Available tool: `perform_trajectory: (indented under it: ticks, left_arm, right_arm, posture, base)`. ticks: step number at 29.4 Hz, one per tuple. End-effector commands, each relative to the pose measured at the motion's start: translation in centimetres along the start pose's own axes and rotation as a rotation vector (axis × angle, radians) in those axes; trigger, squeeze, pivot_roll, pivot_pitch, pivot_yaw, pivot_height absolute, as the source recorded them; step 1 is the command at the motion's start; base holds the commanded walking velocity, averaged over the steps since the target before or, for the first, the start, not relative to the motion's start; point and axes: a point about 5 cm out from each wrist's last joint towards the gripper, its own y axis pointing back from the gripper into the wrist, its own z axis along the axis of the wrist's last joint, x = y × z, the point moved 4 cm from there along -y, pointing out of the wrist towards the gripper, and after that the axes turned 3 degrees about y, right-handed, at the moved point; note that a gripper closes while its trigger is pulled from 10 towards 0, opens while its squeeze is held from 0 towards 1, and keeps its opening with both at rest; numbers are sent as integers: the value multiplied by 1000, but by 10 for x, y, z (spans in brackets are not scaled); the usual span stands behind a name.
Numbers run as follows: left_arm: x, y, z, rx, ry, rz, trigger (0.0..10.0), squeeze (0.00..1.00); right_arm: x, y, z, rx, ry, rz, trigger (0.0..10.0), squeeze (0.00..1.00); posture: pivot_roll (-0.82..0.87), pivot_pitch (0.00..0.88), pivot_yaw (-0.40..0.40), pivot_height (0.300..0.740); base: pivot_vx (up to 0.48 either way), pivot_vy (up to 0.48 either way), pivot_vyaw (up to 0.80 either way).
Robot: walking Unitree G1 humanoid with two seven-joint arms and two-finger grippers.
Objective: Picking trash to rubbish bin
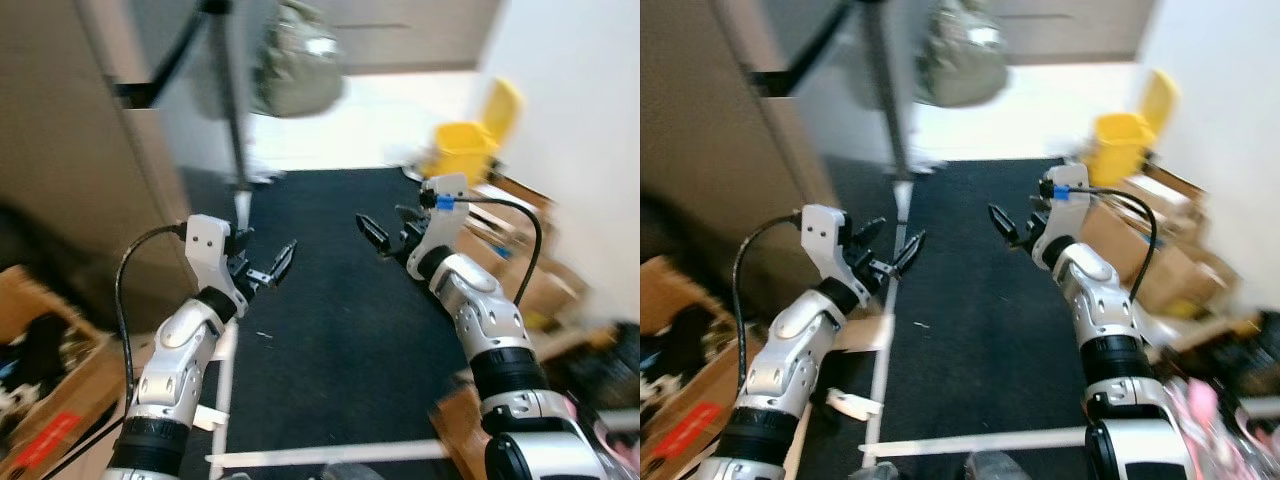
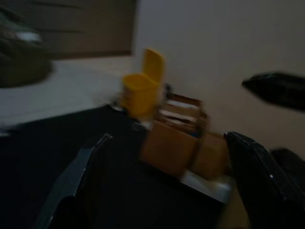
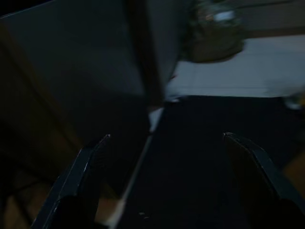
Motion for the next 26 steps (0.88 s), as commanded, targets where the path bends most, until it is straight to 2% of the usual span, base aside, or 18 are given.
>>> perform_trajectory:
  ticks: [1, 9, 14, 19, 26]
  left_arm:
    - [0, 2, -1, -4, 2, -4, 10000, 0]
    - [0, 2, -1, -11, -1, -16, 10000, 0]
    - [-4, 0, -1, -15, 13, -54, 10000, 0]
    - [-7, -1, 2, -37, 56, -94, 10000, 0]
    - [-7, -1, 2, -48, 76, -99, 10000, 0]
  right_arm:
    - [1, 4, -3, -3, 1, -2, 10000, 0]
    - [3, 7, -1, -14, 42, 5, 10000, 0]
    - [5, -2, 8, -38, 69, 14, 10000, 0]
    - [10, -5, 4, -24, 29, 49, 10000, 0]
    - [11, -5, 4, -26, 40, 64, 10000, 0]
  posture:
    - [-29, 0, -24, 740]
    - [-36, 0, -24, 740]
    - [-34, 0, -25, 740]
    - [-38, 0, -23, 740]
    - [-46, 0, -17, 740]
  base:
    - [0, 0, -719]
    - [0, 0, -719]
    - [0, 0, -720]
    - [0, 0, -728]
    - [0, 0, -731]
